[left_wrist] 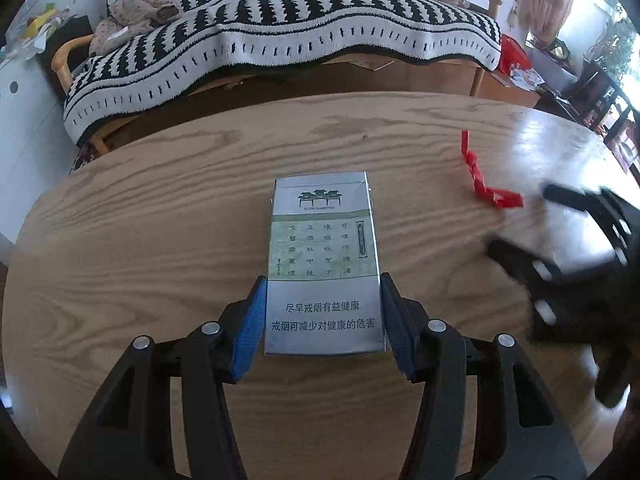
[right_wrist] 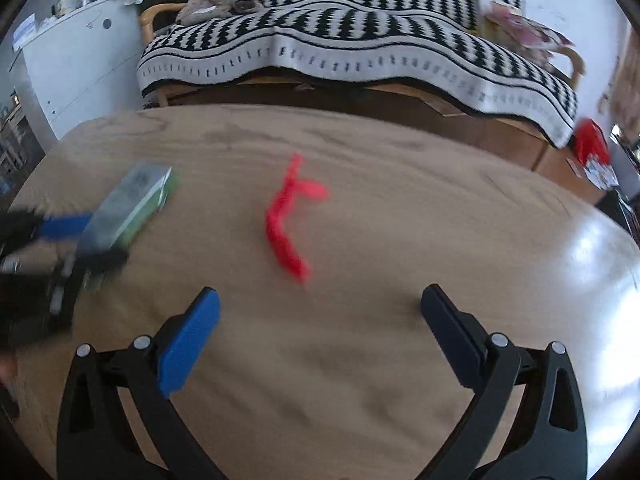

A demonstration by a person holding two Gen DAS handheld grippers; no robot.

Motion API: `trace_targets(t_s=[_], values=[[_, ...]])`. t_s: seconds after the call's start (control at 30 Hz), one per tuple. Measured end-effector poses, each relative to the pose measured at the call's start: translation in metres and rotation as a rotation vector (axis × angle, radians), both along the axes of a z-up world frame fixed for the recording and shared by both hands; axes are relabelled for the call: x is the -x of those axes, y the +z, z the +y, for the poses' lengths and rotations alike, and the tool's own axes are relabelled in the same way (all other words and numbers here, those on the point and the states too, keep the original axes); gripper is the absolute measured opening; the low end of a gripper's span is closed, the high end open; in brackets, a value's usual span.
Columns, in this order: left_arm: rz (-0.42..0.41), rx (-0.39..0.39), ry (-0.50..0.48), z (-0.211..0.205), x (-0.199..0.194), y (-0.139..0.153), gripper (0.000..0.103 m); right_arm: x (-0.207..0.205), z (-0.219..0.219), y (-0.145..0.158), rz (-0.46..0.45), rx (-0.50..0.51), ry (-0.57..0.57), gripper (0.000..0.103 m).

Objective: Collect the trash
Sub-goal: 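Grasp the silver cigarette pack with the left gripper while the right grasps the red ribbon, then carry the pack and ribbon over the bin and open both grippers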

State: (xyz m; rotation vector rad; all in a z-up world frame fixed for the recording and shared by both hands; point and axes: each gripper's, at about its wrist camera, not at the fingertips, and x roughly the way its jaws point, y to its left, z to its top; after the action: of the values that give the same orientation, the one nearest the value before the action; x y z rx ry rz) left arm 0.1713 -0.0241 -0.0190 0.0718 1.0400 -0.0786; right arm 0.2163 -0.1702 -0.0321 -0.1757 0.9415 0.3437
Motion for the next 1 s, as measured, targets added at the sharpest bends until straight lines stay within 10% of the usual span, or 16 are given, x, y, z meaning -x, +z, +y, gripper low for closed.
trace_targets(t_s=[0.03, 0.1, 0.37, 1.0], values=[[0.000, -0.003, -0.001, 0.000, 0.004, 0.000, 0.053, -0.002, 0.004, 0.003, -0.014, -0.007, 0.014, 0.082], [0.006, -0.005, -0.004, -0.003, 0.010, 0.001, 0.053, -0.004, 0.009, 0.011, -0.011, -0.017, 0.010, 0.009], [-0.046, 0.009, -0.046, -0.026, 0.055, 0.035, 0.053, 0.065, -0.028, 0.059, -0.052, -0.173, -0.068, 0.011], [-0.154, 0.075, -0.269, -0.166, 0.232, 0.125, 0.053, 0.327, -0.195, 0.160, -0.250, -0.200, -0.315, 0.011]])
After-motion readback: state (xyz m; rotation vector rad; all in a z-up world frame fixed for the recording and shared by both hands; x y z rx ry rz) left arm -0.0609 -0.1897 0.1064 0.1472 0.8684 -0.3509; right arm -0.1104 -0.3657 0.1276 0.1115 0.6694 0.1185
